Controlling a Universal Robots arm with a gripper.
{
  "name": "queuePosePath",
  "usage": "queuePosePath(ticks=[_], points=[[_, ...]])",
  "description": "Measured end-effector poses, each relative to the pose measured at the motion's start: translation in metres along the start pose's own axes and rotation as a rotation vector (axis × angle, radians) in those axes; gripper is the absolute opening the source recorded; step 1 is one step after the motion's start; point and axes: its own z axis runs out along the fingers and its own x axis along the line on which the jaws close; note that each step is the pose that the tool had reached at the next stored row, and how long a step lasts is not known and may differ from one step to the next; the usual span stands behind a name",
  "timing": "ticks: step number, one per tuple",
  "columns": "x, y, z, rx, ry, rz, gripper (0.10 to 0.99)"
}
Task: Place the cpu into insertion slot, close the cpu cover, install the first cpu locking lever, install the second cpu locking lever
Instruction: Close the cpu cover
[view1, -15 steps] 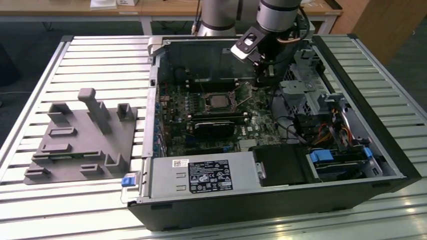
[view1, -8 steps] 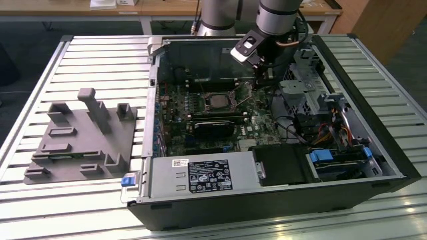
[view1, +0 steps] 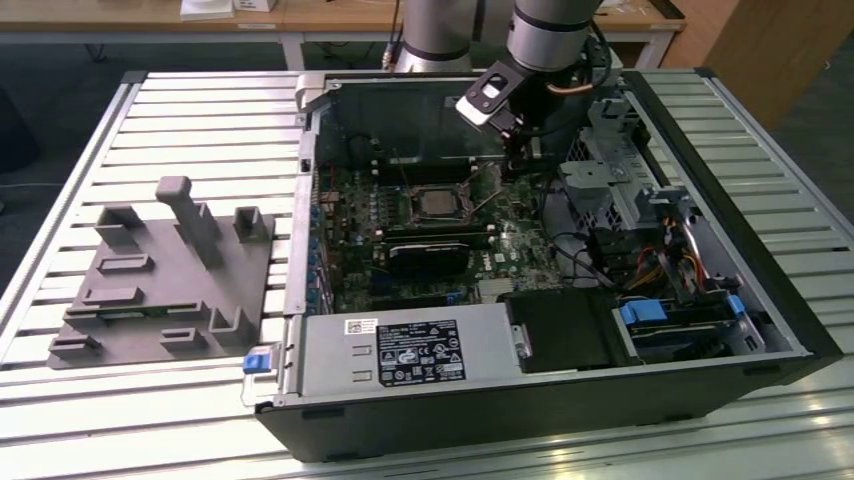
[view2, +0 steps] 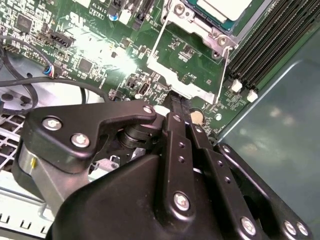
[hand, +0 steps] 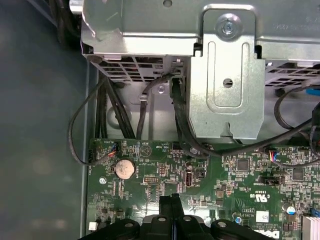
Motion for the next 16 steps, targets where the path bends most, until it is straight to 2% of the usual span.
queuePosePath(ticks=[7, 16], points=[[0.0001, -0.0056, -0.0001, 0.0, -0.0002, 0.0, 0.114], [0.0003, -0.0191, 0.0, 0.0, 0.0, 0.0, 0.114]])
